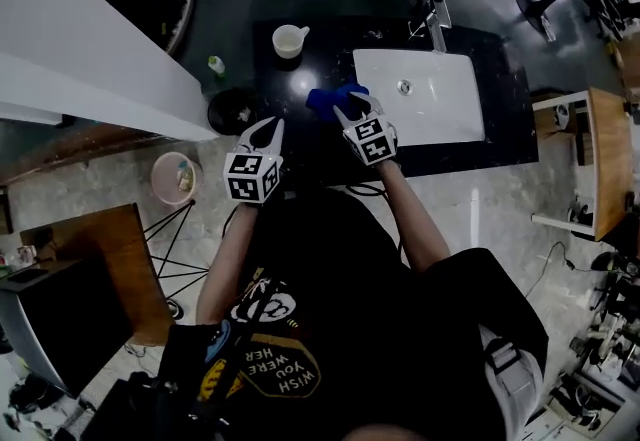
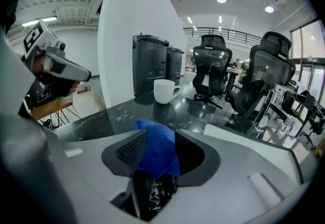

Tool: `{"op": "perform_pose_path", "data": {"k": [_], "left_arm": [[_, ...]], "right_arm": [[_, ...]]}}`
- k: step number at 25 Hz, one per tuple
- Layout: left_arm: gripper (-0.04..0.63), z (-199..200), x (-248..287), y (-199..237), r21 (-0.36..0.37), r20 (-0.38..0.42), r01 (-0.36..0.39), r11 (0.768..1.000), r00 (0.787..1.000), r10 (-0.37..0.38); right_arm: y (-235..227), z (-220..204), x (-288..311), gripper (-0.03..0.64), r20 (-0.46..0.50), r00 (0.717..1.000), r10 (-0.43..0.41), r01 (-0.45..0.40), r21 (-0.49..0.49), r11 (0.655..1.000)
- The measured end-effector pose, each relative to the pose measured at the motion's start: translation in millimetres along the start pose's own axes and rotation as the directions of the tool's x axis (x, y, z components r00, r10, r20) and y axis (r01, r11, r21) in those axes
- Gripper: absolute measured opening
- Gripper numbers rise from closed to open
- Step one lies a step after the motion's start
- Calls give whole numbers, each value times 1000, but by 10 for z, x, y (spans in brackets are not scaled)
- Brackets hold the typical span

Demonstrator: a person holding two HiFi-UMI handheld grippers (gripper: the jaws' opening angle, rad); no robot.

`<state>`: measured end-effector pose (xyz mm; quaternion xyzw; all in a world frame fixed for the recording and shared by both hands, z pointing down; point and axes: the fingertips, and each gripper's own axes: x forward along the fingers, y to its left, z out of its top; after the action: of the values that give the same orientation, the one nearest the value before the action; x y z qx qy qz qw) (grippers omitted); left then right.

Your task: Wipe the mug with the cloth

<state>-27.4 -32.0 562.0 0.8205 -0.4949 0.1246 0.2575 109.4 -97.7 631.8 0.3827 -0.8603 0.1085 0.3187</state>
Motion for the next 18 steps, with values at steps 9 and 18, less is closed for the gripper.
{"op": "perform_pose_path", "data": {"k": [9, 18], "left_arm": [[2, -143, 60, -23, -32, -17, -46, 998, 999, 45], [2, 61, 151, 351, -28, 4, -57, 998, 998, 57]], "right_arm": [[10, -295, 353, 230, -12, 1000, -21, 22, 83, 996], [-151, 28, 446, 117, 20, 1000, 2, -4, 136, 991]]}}
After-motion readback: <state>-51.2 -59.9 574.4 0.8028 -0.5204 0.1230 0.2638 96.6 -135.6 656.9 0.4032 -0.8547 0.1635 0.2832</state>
